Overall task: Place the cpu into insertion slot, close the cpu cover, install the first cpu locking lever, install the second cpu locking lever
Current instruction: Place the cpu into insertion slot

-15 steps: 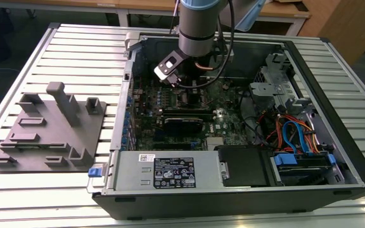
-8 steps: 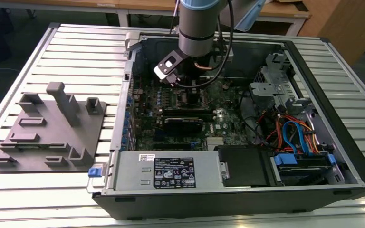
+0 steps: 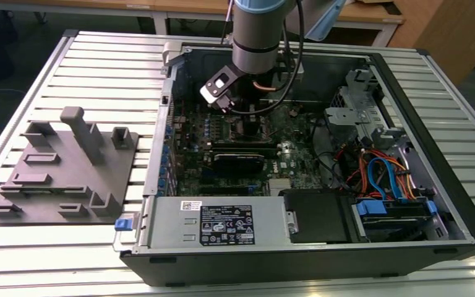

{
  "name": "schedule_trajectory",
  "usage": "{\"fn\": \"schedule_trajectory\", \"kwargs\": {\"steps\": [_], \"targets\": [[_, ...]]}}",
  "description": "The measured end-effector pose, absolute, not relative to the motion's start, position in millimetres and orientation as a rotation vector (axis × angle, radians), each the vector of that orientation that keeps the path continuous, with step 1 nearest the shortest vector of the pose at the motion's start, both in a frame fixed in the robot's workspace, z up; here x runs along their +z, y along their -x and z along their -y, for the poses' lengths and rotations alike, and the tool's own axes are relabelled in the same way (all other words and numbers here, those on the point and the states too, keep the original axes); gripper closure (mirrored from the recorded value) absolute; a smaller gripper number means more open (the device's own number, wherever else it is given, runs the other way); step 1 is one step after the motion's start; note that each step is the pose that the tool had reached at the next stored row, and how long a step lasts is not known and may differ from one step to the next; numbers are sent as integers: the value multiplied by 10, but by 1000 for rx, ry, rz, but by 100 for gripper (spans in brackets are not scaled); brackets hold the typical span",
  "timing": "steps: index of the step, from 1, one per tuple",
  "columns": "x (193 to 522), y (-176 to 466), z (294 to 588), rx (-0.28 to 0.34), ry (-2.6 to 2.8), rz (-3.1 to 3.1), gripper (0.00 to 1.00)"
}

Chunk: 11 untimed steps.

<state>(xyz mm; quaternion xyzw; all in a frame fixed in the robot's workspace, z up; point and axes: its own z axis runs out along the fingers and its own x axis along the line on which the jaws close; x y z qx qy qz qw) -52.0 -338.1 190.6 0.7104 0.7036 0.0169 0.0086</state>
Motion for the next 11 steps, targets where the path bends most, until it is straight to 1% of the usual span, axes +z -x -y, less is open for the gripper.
{"fn": "schedule_trajectory", "kwargs": {"steps": [3,4,11], "targets": [[1901,519,3379,55,-2220,-2198,45],[1902,519,3380,54,-2220,-2198,39],[1922,520,3381,53,-2220,-2198,39]]}}
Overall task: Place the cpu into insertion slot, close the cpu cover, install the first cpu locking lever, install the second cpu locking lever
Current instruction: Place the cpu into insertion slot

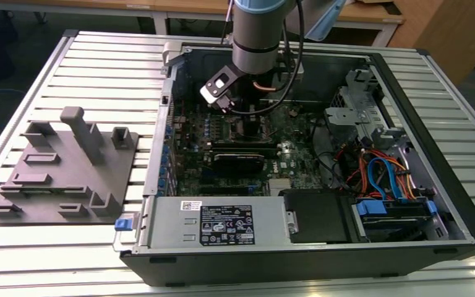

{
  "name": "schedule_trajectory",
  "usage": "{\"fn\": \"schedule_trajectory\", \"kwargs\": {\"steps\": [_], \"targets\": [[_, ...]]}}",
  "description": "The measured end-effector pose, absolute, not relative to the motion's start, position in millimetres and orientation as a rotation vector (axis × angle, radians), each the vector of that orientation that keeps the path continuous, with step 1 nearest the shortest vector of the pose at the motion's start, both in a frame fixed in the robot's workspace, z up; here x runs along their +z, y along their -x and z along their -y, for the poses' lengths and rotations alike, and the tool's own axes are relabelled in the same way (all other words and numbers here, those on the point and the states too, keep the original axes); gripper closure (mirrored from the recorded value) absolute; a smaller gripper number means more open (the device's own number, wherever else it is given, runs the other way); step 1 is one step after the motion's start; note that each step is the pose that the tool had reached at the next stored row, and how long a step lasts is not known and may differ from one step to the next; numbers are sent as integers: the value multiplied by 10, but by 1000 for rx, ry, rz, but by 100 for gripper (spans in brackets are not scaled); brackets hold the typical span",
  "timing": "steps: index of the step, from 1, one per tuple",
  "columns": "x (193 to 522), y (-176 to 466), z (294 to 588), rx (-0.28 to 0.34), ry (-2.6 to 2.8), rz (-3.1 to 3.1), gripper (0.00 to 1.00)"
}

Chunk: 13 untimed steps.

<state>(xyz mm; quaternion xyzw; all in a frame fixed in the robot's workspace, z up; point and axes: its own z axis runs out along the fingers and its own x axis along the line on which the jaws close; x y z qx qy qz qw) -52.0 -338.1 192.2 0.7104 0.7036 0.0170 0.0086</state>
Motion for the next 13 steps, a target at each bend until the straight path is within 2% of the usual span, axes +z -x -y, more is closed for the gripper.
{"fn": "schedule_trajectory", "kwargs": {"steps": [11,12,13], "targets": [[2094,520,3381,52,-2220,-2199,39],[2103,520,3381,52,-2220,-2199,41],[2104,518,3381,51,-2221,-2199,47]]}}
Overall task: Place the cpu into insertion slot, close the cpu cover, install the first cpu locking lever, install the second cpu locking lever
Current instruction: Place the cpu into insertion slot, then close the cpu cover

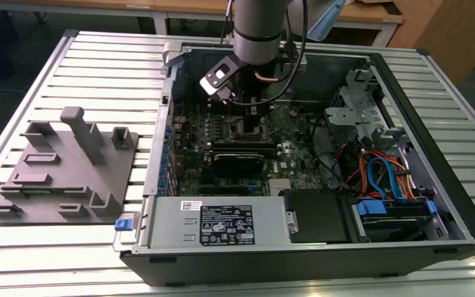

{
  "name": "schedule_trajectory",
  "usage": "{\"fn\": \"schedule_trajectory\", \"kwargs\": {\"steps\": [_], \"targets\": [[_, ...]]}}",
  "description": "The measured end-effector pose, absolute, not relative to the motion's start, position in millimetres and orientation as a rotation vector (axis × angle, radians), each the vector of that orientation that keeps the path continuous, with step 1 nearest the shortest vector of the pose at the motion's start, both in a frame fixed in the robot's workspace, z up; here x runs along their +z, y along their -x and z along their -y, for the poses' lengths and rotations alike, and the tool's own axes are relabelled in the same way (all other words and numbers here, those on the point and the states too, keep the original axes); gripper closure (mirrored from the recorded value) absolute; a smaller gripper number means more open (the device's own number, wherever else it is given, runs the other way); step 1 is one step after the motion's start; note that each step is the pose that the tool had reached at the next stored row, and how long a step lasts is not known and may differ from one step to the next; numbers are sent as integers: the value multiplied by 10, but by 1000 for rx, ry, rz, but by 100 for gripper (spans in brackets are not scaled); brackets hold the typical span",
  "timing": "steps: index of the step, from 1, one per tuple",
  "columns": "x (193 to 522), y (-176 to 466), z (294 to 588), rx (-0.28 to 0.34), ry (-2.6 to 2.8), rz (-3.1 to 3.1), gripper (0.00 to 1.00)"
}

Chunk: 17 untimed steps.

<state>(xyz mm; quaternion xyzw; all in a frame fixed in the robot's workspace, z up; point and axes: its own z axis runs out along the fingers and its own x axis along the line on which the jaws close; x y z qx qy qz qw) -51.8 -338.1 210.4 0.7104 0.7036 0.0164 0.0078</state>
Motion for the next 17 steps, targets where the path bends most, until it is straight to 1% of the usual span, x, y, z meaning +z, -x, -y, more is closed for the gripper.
{"fn": "schedule_trajectory", "kwargs": {"steps": [1,3,4,6,7,9,10,11,12,17], "targets": [[2104,517,3381,51,-2221,-2199,47],[2104,517,3381,51,-2221,-2199,58],[2105,517,3381,51,-2221,-2199,58],[2105,517,3381,51,-2221,-2199,70],[2105,517,3381,51,-2221,-2199,70],[2105,516,3381,51,-2221,-2199,82],[2105,516,3381,51,-2221,-2199,82],[2105,516,3381,51,-2221,-2199,88],[2105,516,3381,51,-2221,-2199,90],[2105,511,3381,51,-2221,-2199,90]]}}
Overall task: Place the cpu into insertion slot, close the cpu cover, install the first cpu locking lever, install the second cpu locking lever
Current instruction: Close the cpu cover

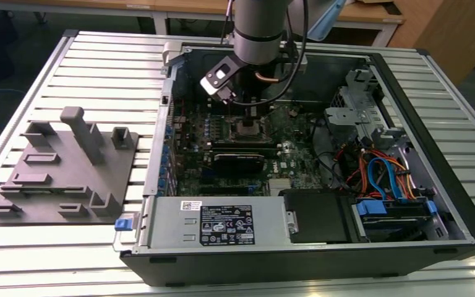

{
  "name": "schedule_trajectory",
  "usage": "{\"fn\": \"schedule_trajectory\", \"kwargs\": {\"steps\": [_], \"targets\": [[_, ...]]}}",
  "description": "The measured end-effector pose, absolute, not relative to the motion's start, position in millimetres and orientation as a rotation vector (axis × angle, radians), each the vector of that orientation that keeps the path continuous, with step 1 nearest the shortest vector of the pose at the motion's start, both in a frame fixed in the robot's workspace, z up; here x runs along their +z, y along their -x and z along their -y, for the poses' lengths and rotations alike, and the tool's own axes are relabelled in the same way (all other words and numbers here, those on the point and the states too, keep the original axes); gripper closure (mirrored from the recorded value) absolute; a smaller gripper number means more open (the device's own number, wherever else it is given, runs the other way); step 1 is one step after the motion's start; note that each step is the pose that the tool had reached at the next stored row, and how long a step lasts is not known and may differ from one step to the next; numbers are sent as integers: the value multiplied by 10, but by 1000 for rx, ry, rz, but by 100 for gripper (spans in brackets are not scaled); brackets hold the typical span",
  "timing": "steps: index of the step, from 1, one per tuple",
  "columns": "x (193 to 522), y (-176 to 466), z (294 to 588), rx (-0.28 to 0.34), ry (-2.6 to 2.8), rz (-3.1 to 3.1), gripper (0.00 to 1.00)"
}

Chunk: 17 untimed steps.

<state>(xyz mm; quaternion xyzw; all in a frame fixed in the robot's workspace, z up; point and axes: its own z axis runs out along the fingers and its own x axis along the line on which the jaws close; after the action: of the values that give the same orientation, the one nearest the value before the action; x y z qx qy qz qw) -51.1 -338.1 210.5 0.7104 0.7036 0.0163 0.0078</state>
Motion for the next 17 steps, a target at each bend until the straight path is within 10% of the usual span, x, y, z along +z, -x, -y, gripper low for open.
{"fn": "schedule_trajectory", "kwargs": {"steps": [17], "targets": [[2155,502,3381,49,-2222,-2200,90]]}}
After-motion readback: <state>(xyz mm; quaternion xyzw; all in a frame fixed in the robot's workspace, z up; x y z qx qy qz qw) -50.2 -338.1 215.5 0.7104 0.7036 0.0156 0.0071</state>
